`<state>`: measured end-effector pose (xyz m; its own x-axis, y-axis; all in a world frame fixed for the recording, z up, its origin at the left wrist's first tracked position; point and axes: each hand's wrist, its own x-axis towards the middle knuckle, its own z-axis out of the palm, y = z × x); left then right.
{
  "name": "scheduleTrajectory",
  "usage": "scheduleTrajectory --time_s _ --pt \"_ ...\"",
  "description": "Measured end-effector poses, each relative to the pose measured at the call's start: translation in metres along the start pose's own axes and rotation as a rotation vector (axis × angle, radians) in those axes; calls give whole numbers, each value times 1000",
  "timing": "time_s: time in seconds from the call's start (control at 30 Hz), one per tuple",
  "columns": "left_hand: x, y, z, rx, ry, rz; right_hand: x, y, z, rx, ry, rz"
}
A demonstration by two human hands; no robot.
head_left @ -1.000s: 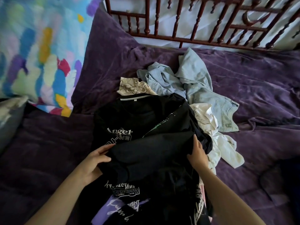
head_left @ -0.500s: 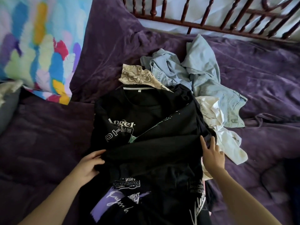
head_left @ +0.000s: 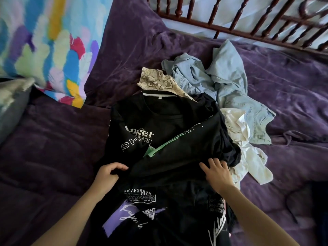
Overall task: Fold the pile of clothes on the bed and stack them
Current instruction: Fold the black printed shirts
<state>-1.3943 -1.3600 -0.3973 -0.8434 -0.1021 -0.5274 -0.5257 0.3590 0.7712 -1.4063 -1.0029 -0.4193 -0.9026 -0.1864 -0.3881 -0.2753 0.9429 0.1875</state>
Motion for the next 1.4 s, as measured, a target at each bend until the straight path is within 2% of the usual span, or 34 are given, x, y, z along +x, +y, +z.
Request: scheduleTrajectory --time_s 0.1,0.13,0.2,0.3,0.37,0.47,0.57,0.6,0.67,0.7,0.83,0.97,1.03,1.1,1.13,1.23,1.3,1.4 --pt "-11 -9 -7 44 48 77 -11 0 -4 53 156 -50" --pt "-12 -14 -8 61 59 79 -14 0 -2 61 157 -44" --pt "-12 -25 -6 79 41 15 -20 1 7 57 73 -25" --pt "-12 -41 6 -79 -125 -259 -28 -6 15 63 -68 20" --pt "-9 -49 18 -34 -151 -281 -28 -18 2 42 -74 13" --pt "3 -45 24 -27 38 -278 -18 -26 -14 35 -135 -20" --pt "18 -26 13 -143 149 -289 6 -16 -32 143 -27 68" --pt "27 -18 8 -90 194 -293 19 -11 -45 217 41 134" --pt "47 -2 -4 223 254 -301 49 -2 -73 372 212 317" --pt "60 8 -9 335 282 -271 64 3 -84 387 211 400" --pt "127 48 -25 303 364 -105 120 23 -111 414 78 422" --pt "186 59 -35 -9 207 -166 159 37 -107 314 -81 368" --pt "206 58 -34 25 220 -142 172 46 -97 276 -103 355" --pt "219 60 -36 63 310 -117 179 57 -91 411 -1 422" --pt "228 61 -38 2 367 -126 183 65 -90 556 77 515" --pt "237 66 -60 -368 472 -222 187 100 -82 1095 286 899" --pt "239 63 -71 -459 366 -272 189 116 -71 1290 307 999" --pt "235 62 -78 -530 239 -235 184 120 -67 1420 302 985"
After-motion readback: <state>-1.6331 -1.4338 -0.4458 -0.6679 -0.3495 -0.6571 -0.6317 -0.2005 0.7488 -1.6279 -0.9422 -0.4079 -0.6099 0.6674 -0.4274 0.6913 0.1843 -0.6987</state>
